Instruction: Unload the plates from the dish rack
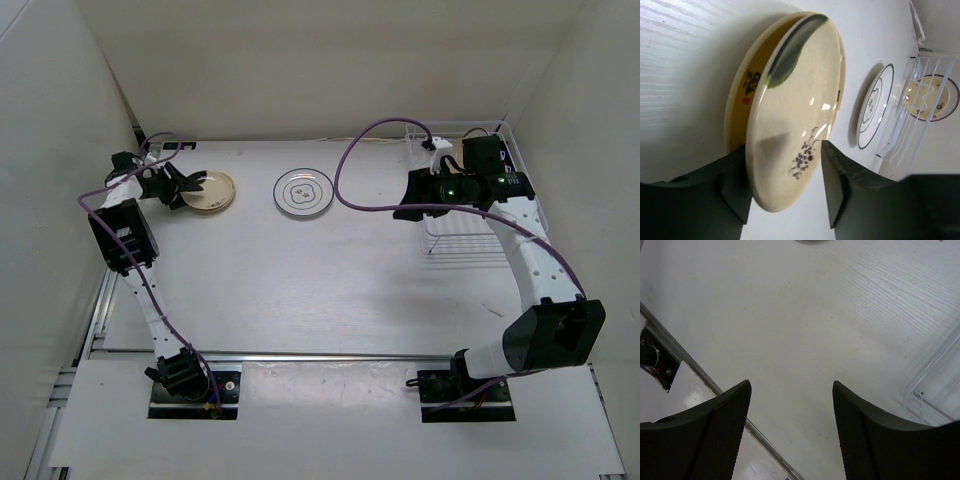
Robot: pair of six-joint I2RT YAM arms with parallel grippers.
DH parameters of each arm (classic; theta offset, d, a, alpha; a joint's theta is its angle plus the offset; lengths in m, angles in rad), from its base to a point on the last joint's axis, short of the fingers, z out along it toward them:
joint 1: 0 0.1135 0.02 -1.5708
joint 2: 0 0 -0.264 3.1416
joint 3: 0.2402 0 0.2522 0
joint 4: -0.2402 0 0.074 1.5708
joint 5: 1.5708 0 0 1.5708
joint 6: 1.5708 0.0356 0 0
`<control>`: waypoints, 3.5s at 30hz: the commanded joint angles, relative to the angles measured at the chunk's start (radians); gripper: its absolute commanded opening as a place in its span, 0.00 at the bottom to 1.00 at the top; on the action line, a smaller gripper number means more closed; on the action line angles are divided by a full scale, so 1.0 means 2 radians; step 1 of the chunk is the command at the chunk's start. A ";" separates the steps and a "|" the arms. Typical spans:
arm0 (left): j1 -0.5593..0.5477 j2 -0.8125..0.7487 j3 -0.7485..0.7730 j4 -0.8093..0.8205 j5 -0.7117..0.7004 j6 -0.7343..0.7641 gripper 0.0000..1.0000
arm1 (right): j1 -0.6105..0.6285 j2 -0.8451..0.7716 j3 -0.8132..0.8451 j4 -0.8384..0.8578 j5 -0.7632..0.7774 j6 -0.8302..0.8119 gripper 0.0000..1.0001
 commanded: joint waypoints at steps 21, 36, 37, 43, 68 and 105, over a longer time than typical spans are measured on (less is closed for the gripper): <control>-0.026 -0.106 0.021 -0.035 -0.216 0.071 0.79 | -0.011 -0.058 -0.037 0.009 -0.040 -0.004 0.70; -0.083 -0.112 0.023 -0.050 -0.338 0.098 0.87 | -0.026 -0.058 -0.041 0.009 -0.050 -0.008 0.70; -0.083 -0.112 0.023 -0.054 -0.344 0.098 0.87 | -0.026 -0.058 -0.041 0.009 -0.050 -0.008 0.70; -0.088 -0.138 0.000 -0.054 -0.377 0.098 0.87 | -0.036 -0.062 -0.046 0.009 -0.059 -0.004 0.70; -0.092 -0.562 -0.288 -0.060 -0.131 0.187 1.00 | -0.096 0.184 0.229 0.075 0.253 -0.030 0.96; -0.092 -0.536 -0.323 -0.060 -0.090 0.192 1.00 | -0.114 0.446 0.436 0.095 0.330 -0.082 0.63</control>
